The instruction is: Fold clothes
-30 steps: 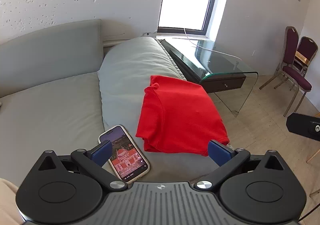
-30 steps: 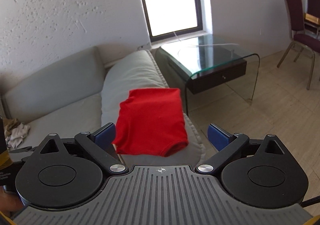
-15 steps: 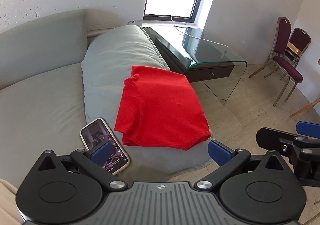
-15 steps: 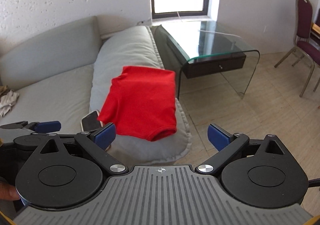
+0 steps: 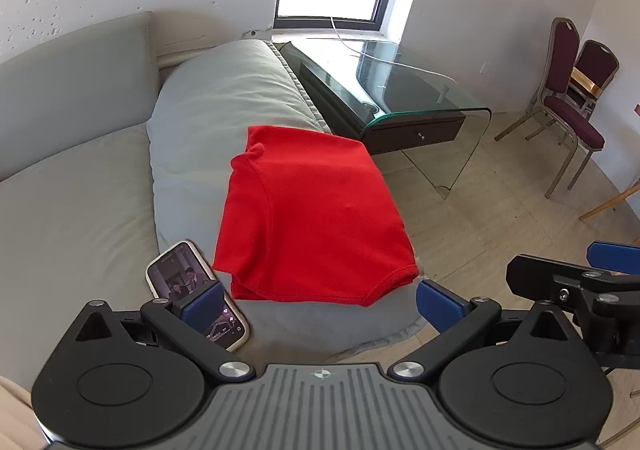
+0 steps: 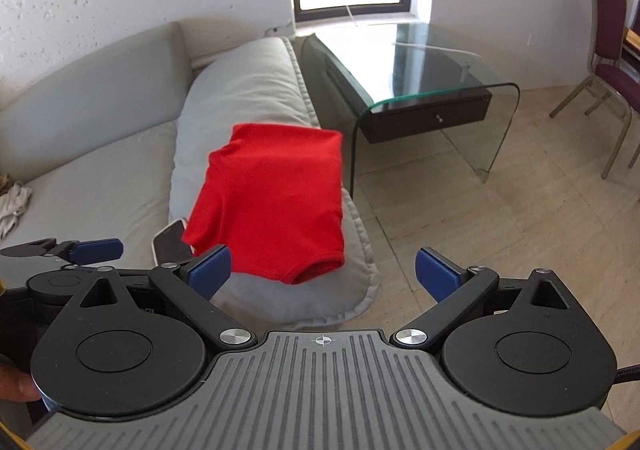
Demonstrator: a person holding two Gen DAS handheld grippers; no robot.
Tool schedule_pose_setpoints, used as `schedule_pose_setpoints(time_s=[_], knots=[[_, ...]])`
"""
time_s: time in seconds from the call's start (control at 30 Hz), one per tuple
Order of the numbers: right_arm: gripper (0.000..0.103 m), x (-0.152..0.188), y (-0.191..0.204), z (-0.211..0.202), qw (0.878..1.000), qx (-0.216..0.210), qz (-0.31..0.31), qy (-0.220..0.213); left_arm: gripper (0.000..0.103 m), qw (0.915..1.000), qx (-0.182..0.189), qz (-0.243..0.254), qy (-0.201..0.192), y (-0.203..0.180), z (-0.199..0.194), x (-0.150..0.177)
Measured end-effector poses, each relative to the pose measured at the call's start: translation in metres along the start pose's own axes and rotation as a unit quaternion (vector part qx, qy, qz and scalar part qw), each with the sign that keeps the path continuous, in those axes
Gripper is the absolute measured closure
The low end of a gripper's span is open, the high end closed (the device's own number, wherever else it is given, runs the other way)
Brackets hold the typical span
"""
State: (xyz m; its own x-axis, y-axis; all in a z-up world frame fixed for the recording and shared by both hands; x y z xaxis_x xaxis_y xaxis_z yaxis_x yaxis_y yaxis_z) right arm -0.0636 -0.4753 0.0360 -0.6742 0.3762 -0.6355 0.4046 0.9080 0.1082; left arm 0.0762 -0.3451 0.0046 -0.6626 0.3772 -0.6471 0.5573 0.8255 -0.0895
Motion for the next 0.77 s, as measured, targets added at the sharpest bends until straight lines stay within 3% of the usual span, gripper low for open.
schedule_pose_setpoints(time_s=[0.33, 0.77], knots=[[0.004, -0.002, -0.008, 0.011, 1.0, 0.002, 0.013, 0.008, 0.001, 0.9999, -0.002, 0.011, 0.003, -0.004, 0.01, -0.003], [0.004, 0.001, -0.013, 0.015, 1.0, 0.003, 0.022, 0.012, 0.001, 0.9997, 0.022, 0.01, 0.006, -0.005, 0.017, -0.002]])
Point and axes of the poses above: each gripper's, at about its wrist camera, not at the fingertips, and z roughly the way its jaws point, y to its left, x to its underside, the point moved 4 cm from there along z, roughly the way its jaws point, and after that the axes turned 5 degrees about z, right-handed, at the moved point
